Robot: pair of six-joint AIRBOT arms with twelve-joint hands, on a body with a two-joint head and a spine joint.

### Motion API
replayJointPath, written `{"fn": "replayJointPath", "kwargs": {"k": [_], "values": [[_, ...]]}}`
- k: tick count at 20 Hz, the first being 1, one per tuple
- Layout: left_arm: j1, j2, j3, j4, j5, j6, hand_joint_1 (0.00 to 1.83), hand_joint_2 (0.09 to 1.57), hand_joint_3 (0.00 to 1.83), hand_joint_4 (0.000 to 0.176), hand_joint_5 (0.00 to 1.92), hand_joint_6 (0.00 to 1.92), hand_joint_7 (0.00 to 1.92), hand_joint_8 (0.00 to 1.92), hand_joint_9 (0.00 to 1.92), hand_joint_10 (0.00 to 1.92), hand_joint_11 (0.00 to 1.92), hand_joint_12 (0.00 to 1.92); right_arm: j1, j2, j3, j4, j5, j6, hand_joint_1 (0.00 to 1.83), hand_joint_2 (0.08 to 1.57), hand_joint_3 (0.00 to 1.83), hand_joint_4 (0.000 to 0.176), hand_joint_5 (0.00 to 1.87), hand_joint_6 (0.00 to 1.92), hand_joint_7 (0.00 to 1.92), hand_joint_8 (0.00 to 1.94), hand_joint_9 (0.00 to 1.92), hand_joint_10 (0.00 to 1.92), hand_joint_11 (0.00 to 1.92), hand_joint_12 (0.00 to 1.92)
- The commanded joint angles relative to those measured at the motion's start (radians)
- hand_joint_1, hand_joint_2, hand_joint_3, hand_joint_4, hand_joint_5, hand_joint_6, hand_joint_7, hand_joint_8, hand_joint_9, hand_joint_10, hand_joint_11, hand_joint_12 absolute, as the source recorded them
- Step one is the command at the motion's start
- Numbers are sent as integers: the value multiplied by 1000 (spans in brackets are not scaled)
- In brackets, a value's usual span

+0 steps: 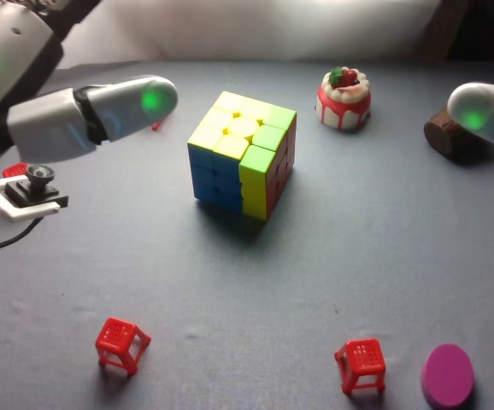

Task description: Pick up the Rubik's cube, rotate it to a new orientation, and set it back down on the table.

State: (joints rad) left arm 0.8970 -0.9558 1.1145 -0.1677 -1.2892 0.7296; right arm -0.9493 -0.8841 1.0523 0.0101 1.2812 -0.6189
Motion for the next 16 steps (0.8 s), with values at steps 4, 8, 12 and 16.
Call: {"fn": "replayJointPath", "kwargs": {"k": [4,8,12,16], "values": [[38,47,-34,-24,-250,22,0,1069,60,176,0,0,0,0,0,0,0,0,-3,32,-31,53,214,6,197,1142,0,0,0,0,0,0,0,0,0,0],[63,82,-64,-34,-338,57,39,1152,33,57,0,0,0,0,0,0,0,0,-12,71,-59,73,283,6,80,1198,0,14,0,0,0,0,0,0,0,0],[77,89,-69,-34,-390,59,256,1046,0,53,0,0,0,0,0,0,0,0,-13,89,-73,115,359,6,12,1213,0,2,0,0,0,0,0,0,0,0],[77,98,-71,-31,-443,66,475,1119,0,173,211,49,0,0,0,0,0,0,-13,123,-82,114,411,6,298,1191,0,5,0,0,0,0,0,0,0,0]]}}
